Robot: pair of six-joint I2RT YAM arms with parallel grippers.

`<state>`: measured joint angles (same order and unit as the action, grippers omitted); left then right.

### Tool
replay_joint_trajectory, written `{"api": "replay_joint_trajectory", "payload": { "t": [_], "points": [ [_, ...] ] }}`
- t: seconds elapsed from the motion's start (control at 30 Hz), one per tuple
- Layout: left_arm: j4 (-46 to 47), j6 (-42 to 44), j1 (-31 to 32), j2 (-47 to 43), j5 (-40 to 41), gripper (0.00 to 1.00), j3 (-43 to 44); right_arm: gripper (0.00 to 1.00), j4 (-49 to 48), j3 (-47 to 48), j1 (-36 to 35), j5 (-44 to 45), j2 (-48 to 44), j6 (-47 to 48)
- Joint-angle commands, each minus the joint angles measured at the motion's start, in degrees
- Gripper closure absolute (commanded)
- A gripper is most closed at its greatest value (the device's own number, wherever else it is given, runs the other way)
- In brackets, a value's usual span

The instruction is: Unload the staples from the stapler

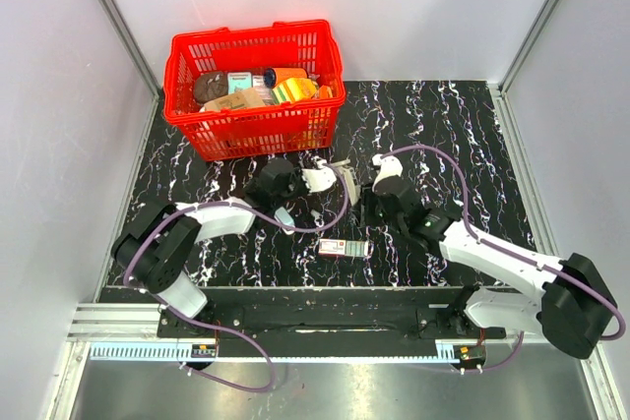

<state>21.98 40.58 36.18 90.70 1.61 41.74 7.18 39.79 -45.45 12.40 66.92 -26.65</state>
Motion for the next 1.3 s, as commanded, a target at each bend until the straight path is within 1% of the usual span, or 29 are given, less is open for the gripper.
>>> {"api": "replay_joint_trajectory", "payload": {
  "t": [0.0,0.13,0.3,0.37,0.4,0.43,0.47,0.53,0.57,0.63,0.77,0.83,0.93,1.07,1.17,1.27],
  "points": [
    [10.27,8.46,-0.24,1.32,14.56,1.00,-1.39,1.00,4.33,0.02,2.21,7.64,-3.02,-0.94],
    [12.30,10.14,1.08,2.03,15.71,1.00,-2.19,1.00,5.04,0.46,2.39,7.81,-3.20,-0.86],
    [10.99,8.91,2.57,1.33,16.15,1.00,-1.66,1.00,5.04,1.43,2.65,8.34,-3.11,-0.85],
    [3.29,5.23,2.93,-0.25,14.40,1.00,0.35,1.00,5.04,2.39,3.00,8.95,-3.28,-1.12],
    [-1.28,2.17,2.93,-1.56,12.30,1.00,1.76,1.00,5.12,3.09,3.17,9.39,-3.54,-1.38],
    [-7.07,-0.12,2.93,-2.62,7.84,1.00,3.34,1.00,5.04,3.97,3.44,10.00,-3.81,-1.82],
    [-11.47,-3.11,2.93,-4.11,4.49,0.97,4.66,1.00,5.04,4.94,3.79,10.62,-4.07,-2.26],
    [-19.65,-7.95,3.10,-6.31,-5.07,0.88,7.03,1.00,4.86,6.87,4.84,11.67,-4.51,-3.40],
    [-21.78,-10.41,3.02,-7.28,-9.82,0.82,8.00,1.00,4.51,7.84,5.28,11.85,-4.69,-3.93],
    [-26.36,-14.19,3.54,-8.43,-17.04,0.65,8.89,1.00,3.37,9.51,6.51,11.86,-4.51,-4.89],
    [-29.96,-18.33,5.47,-8.35,-26.63,0.54,10.38,1.00,1.96,13.37,8.53,10.27,-2.24,-6.04],
    [-32.34,-20.00,5.56,-7.29,-29.19,0.52,12.39,1.00,2.22,15.22,8.71,10.97,-0.74,-5.17],
    [-34.45,-20.63,5.39,-6.85,-27.28,0.52,14.60,1.00,3.28,17.42,9.41,12.55,1.11,-2.54],
    [-34.81,-20.98,2.85,-8.34,-26.30,0.52,14.51,1.00,3.28,18.39,10.64,15.19,2.86,2.65],
    [-35.86,-19.49,2.49,-8.43,-24.29,0.52,13.82,1.00,1.00,19.09,11.35,17.21,5.24,6.95],
    [-35.25,-18.61,2.66,-8.17,-21.57,0.52,12.15,1.00,-4.00,19.97,12.05,19.49,9.36,11.96]
  ]
}}
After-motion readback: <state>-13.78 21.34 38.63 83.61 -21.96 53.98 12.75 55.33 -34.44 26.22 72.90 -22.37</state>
